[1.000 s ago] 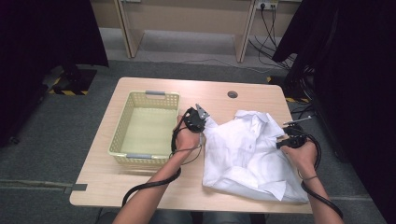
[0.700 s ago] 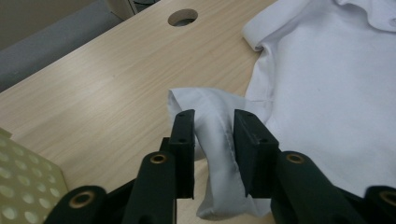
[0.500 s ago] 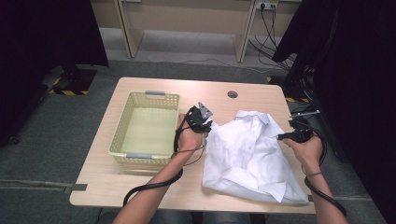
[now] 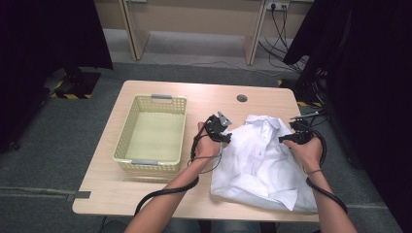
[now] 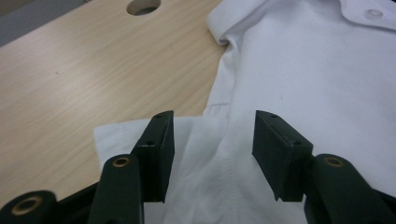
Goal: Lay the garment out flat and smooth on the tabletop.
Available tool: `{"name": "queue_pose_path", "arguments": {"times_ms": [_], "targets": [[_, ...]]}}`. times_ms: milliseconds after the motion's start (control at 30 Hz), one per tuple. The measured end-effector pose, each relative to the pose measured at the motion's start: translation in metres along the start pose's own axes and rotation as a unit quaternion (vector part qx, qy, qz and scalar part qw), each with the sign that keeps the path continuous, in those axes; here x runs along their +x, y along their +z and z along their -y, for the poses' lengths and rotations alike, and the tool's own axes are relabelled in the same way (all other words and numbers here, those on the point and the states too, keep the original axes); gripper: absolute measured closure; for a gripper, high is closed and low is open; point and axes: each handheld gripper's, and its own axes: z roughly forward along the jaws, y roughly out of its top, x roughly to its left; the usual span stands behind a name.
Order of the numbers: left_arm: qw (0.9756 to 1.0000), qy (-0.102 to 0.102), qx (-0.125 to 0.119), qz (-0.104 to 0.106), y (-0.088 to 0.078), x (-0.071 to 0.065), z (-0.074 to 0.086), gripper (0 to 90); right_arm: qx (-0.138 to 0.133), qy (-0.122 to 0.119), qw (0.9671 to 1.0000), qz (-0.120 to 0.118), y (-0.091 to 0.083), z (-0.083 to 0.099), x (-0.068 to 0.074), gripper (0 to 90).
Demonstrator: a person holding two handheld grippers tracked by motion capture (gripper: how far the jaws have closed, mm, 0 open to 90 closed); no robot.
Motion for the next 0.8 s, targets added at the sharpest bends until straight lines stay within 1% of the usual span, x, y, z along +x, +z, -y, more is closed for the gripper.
{"name": "queue_pose_path", "arguments": {"times_ms": [100,200,367,433,567,633,700,800], "targets": [[0.9999,-0.005,0.009,0.007,0.008,-0.001,0.002,47.9,0.007,-0.006,1.0,0.002,0.008,-0.002,0.004,49.0],[0.9998,-0.006,0.016,0.013,0.013,-0.003,0.004,47.1,0.006,-0.013,0.9999,0.0,0.012,-0.003,0.008,48.4],[0.9994,-0.001,0.028,0.018,0.019,-0.007,0.006,46.8,0.011,-0.023,0.9997,0.003,0.017,-0.003,0.012,49.7],[0.9993,0.0,0.031,0.019,0.021,-0.008,0.007,46.8,0.01,-0.022,0.9997,0.002,0.016,-0.004,0.012,54.1],[0.999,0.001,0.04,0.02,0.025,-0.009,0.009,46.8,-0.001,-0.026,0.9997,-0.003,0.016,-0.001,0.013,65.7],[0.9989,-0.002,0.042,0.021,0.026,-0.009,0.01,46.8,-0.003,-0.027,0.9996,-0.007,0.015,0.0,0.014,71.9],[0.9988,-0.003,0.044,0.022,0.028,-0.009,0.011,46.9,-0.004,-0.021,0.9997,-0.012,0.015,0.0,0.013,77.2],[0.9984,-0.003,0.051,0.023,0.029,-0.009,0.012,47.3,-0.001,-0.004,0.9996,-0.029,0.014,0.001,0.009,84.8]]}}
